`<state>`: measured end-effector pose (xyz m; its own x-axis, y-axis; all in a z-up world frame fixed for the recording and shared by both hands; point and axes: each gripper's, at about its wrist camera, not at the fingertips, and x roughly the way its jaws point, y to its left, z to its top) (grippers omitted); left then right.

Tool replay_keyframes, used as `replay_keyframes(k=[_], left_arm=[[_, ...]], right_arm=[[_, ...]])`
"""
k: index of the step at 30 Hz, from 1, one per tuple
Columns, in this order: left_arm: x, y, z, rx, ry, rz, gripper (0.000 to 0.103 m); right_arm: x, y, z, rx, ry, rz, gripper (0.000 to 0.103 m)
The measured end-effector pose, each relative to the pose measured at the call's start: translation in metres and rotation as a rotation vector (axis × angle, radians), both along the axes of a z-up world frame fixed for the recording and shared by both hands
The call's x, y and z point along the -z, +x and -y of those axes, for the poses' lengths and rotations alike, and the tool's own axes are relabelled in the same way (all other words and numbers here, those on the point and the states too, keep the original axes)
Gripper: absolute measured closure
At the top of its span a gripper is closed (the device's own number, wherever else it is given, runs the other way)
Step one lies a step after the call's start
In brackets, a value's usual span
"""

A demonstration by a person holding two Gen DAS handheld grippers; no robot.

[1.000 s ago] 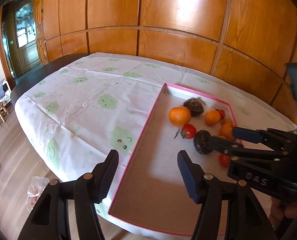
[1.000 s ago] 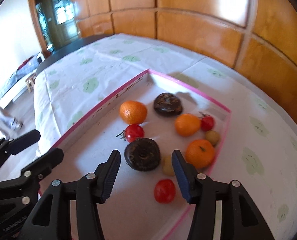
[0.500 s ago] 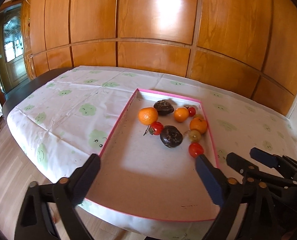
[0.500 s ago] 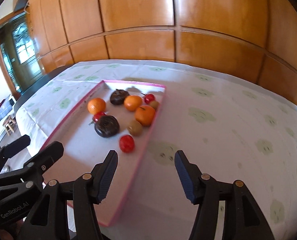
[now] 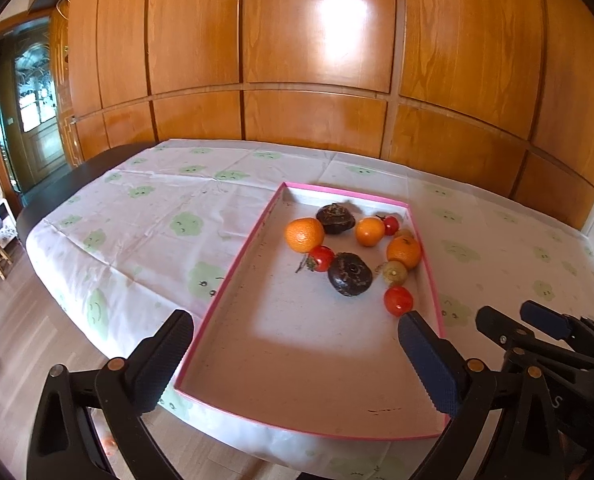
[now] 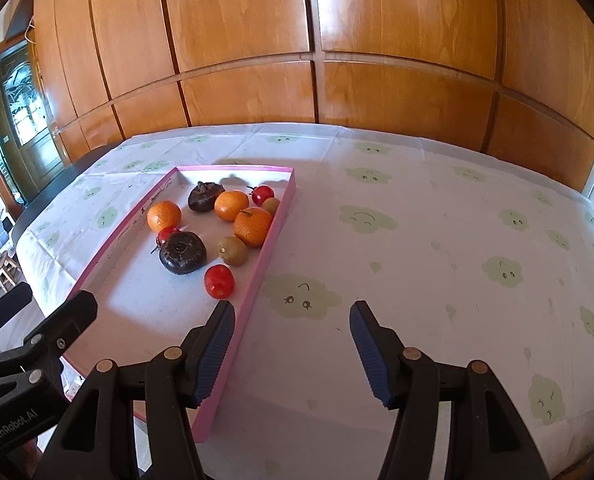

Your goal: Organize fruits

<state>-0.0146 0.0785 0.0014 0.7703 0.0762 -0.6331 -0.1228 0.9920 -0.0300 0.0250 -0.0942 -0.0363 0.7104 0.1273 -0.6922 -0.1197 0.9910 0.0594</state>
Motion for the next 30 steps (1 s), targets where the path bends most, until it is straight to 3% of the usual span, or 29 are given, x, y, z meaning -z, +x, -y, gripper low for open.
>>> replay_keyframes(k=[30], left_arm=[[-0.0030, -0.0014, -0.0043, -0.024, 0.002, 0.020, 0.000]], right_arm=[[-0.0015, -0.0037, -0.0064, -0.026, -0.017, 0.014, 0.042]])
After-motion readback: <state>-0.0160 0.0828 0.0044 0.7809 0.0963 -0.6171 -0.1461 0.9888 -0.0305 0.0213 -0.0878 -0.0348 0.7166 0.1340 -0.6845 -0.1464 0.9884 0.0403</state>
